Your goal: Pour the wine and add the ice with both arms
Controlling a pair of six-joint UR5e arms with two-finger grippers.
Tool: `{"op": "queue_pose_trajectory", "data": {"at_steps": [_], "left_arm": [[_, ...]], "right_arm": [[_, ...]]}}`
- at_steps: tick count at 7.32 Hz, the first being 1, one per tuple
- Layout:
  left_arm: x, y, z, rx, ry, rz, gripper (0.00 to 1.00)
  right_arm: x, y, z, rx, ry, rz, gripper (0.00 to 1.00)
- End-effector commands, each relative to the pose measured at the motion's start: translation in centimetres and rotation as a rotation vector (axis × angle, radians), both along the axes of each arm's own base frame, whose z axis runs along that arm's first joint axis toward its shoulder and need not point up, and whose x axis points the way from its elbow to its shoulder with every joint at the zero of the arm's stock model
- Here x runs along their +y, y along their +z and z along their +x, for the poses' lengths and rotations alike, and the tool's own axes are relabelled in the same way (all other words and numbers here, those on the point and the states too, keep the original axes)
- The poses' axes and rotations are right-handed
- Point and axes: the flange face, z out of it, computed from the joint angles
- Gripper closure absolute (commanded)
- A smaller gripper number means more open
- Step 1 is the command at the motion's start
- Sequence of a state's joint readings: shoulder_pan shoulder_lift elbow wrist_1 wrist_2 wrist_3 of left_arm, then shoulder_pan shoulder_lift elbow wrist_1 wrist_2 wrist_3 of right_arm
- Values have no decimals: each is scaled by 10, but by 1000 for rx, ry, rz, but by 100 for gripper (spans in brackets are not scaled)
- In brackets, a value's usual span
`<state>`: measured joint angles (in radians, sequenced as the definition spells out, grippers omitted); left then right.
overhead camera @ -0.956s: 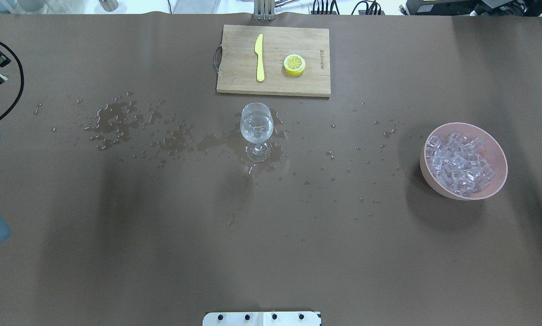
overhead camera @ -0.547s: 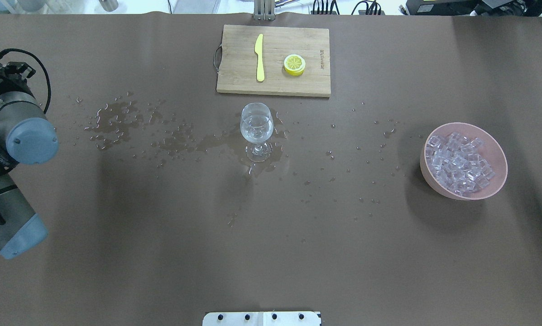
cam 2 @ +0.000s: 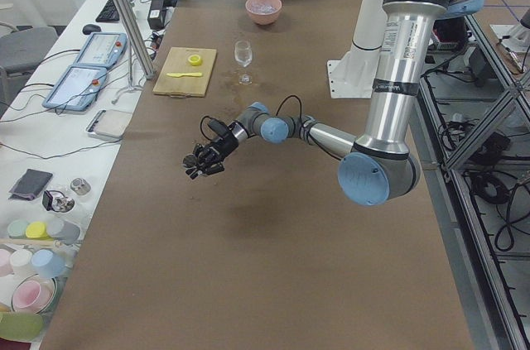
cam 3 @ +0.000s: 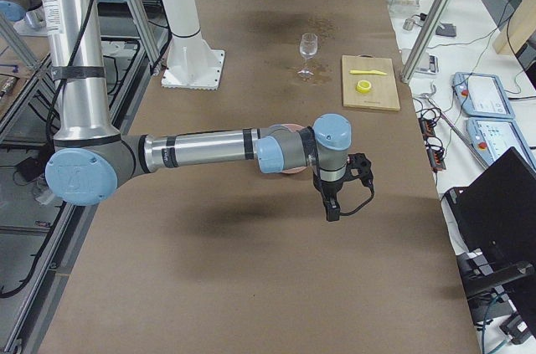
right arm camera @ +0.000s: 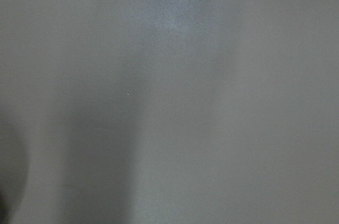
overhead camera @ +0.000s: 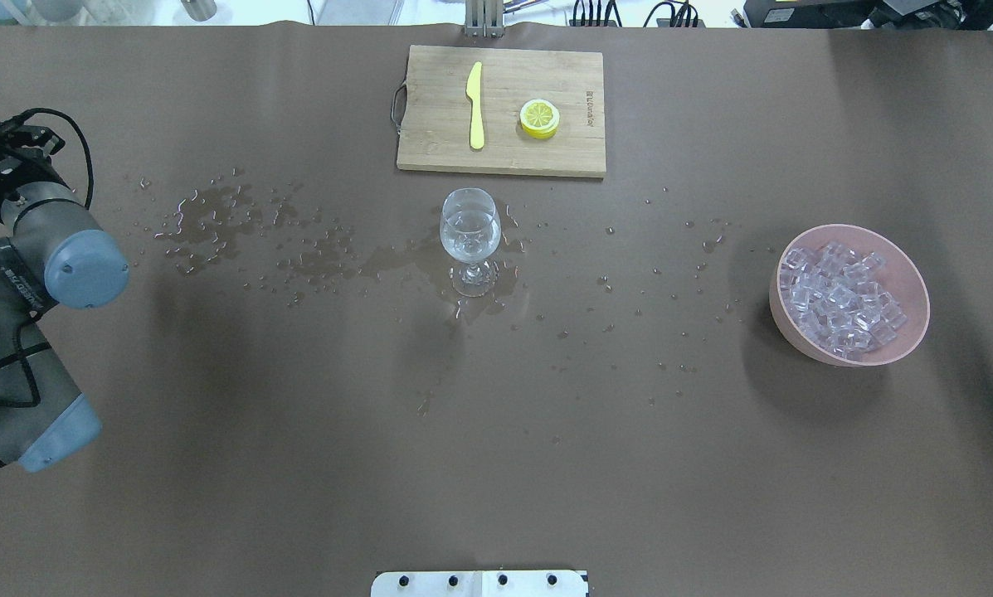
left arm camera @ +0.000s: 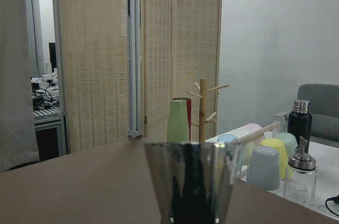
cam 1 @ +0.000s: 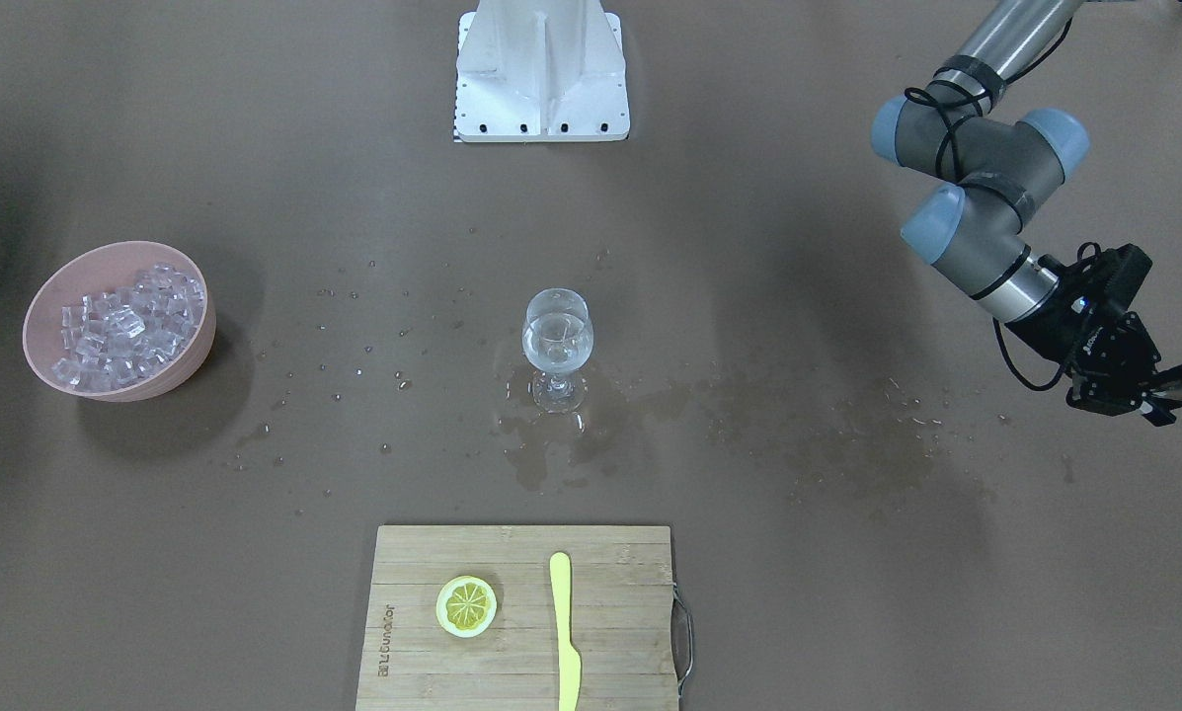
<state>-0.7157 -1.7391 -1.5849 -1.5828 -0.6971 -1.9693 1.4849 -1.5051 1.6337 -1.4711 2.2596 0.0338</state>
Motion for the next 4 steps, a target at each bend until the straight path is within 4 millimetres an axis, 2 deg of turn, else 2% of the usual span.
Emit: {"op": "queue_pose_trajectory", "data": {"at_steps": [1, 4], "left_arm": [[-1, 14, 2, -29, -5, -1, 100], [-1, 33, 20, -50, 6, -21, 100]], "right_arm": [[1, 1, 0, 0, 0, -3, 0], [2, 3, 0, 2, 0, -6, 0]]}}
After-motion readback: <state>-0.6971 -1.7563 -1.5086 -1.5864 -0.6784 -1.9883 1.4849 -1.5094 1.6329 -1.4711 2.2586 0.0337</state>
